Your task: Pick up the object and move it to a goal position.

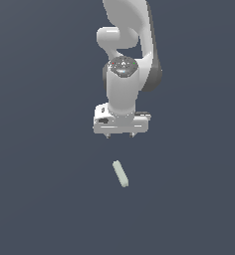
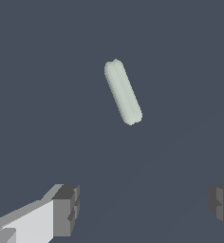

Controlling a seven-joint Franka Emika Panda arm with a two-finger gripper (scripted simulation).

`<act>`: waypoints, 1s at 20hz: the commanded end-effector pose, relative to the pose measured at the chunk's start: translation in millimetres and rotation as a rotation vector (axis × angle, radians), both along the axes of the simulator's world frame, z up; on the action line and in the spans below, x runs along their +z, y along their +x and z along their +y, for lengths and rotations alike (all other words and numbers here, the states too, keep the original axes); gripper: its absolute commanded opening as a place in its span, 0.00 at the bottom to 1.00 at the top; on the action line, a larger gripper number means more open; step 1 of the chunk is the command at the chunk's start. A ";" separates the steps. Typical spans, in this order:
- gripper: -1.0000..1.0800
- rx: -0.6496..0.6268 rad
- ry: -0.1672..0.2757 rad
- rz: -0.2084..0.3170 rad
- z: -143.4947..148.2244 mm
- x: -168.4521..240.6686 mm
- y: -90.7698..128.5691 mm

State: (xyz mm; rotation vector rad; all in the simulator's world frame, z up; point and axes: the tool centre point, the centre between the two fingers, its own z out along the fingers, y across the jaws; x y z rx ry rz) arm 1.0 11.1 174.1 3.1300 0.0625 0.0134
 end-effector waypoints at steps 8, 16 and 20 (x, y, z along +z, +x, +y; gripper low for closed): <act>0.96 0.065 -0.007 -0.008 26.6 7.2 4.3; 0.96 0.071 -0.008 -0.009 29.8 8.3 4.5; 0.96 0.083 -0.008 -0.008 29.3 5.1 8.8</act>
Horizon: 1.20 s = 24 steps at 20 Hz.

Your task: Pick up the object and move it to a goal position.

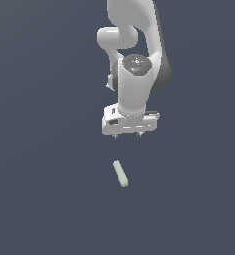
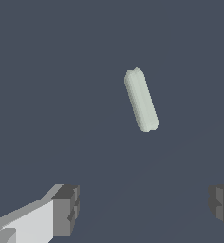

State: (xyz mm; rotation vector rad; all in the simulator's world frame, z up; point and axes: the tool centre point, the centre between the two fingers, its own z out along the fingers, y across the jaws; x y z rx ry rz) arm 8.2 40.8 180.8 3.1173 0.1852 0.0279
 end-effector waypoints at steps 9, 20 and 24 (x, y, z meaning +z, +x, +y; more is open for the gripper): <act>0.96 0.079 0.001 0.007 -5.4 -24.7 28.3; 0.96 0.231 0.009 0.017 -19.0 -81.7 75.3; 0.96 0.267 0.012 0.020 -23.1 -97.5 84.8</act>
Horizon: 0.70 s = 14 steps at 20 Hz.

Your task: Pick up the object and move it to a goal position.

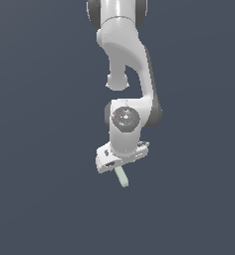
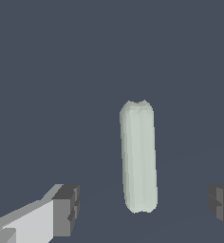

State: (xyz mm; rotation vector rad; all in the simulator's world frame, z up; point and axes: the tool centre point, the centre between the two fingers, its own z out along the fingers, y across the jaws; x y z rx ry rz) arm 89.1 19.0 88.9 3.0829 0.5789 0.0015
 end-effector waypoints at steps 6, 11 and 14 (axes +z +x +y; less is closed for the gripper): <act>0.96 0.044 0.004 0.002 -4.9 -18.8 11.0; 0.96 0.045 0.004 0.003 -5.3 -20.3 11.0; 0.96 0.045 0.004 0.003 -5.6 -26.5 11.0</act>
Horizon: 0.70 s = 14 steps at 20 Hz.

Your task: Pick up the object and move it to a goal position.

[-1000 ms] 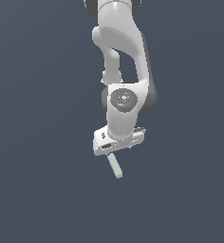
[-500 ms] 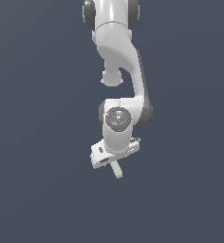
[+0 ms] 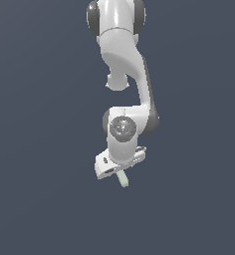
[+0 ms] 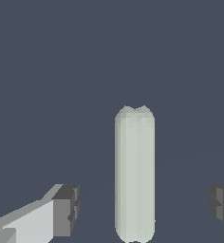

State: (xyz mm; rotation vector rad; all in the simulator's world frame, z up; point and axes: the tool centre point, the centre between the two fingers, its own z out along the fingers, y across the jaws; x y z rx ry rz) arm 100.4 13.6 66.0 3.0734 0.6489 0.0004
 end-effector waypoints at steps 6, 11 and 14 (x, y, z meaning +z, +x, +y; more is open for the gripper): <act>0.96 0.002 0.000 0.001 -0.1 -34.4 -1.0; 0.96 0.003 0.000 0.000 0.2 -48.3 -0.5; 0.96 0.003 0.000 0.000 0.3 -47.6 0.5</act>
